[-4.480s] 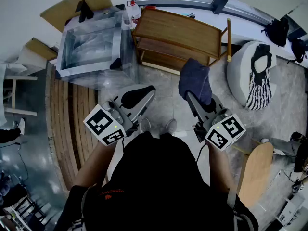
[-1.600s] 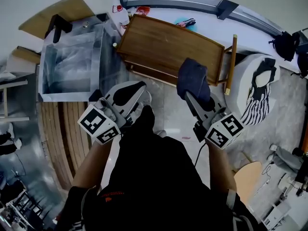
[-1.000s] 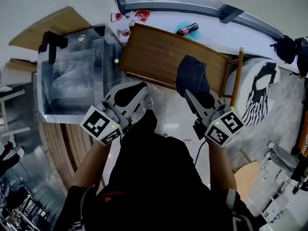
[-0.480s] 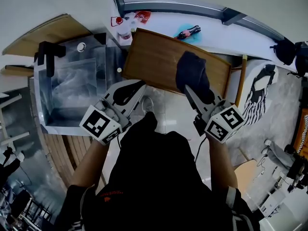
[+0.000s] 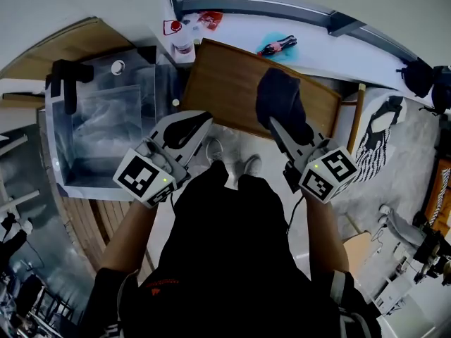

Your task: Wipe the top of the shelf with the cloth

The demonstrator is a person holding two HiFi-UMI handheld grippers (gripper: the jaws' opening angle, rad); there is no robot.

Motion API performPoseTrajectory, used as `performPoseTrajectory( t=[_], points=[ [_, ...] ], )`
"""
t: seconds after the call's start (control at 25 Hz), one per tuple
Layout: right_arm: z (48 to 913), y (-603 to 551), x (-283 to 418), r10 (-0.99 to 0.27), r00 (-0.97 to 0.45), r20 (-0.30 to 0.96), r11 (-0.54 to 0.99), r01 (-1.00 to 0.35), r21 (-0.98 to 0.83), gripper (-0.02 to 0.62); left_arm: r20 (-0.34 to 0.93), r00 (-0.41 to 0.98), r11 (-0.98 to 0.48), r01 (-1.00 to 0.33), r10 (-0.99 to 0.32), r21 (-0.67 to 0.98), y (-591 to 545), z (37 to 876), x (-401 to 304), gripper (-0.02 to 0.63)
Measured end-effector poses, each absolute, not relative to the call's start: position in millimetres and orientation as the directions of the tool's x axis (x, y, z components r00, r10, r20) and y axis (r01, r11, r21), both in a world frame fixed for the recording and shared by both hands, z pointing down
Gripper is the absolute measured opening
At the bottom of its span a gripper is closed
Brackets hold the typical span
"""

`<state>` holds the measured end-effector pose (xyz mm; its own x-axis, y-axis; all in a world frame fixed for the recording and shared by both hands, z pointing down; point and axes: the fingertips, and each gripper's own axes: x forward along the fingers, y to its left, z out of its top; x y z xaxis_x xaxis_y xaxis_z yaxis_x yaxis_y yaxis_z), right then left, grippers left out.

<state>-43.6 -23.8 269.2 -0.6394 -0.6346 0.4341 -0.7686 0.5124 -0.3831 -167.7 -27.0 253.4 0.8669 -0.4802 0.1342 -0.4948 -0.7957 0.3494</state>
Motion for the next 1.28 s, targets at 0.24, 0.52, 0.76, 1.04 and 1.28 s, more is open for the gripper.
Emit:
performPoseTrajectory(
  t=[0.24,0.52,0.76,1.04,1.28],
  points=[
    [281.5,-35.6,-40.9,-0.628,-0.633,0.452,0.510,-0.774,-0.375,0.069,0.155,0.861,-0.787,-0.506,-0.484,0.354,-33.1,263.9,-168.3,0.026],
    [303.7,-55.3,-27.3,-0.601,-0.649,0.467,0.530,-0.761,-0.374,0.069,0.182,0.837,-0.744,-0.543,-0.515,0.389,-42.3,269.2,-155.4,0.026],
    [327.4,-76.3,-7.4,-0.576,-0.660,0.482,0.560,-0.748,-0.356,0.069,0.229,0.801,-0.697,-0.595,-0.553,0.400,-43.5,286.8,-138.9,0.026],
    [355.1,-114.8,5.2,-0.525,-0.668,0.527,0.643,-0.717,-0.267,0.069,0.258,0.746,-0.643,-0.663,-0.614,0.384,-57.0,295.6,-129.7,0.026],
    [382.2,-150.1,-5.2,-0.489,-0.667,0.562,0.701,-0.684,-0.203,0.069,0.292,0.714,-0.593,-0.695,-0.637,0.406,-61.3,305.6,-132.5,0.026]
  ],
)
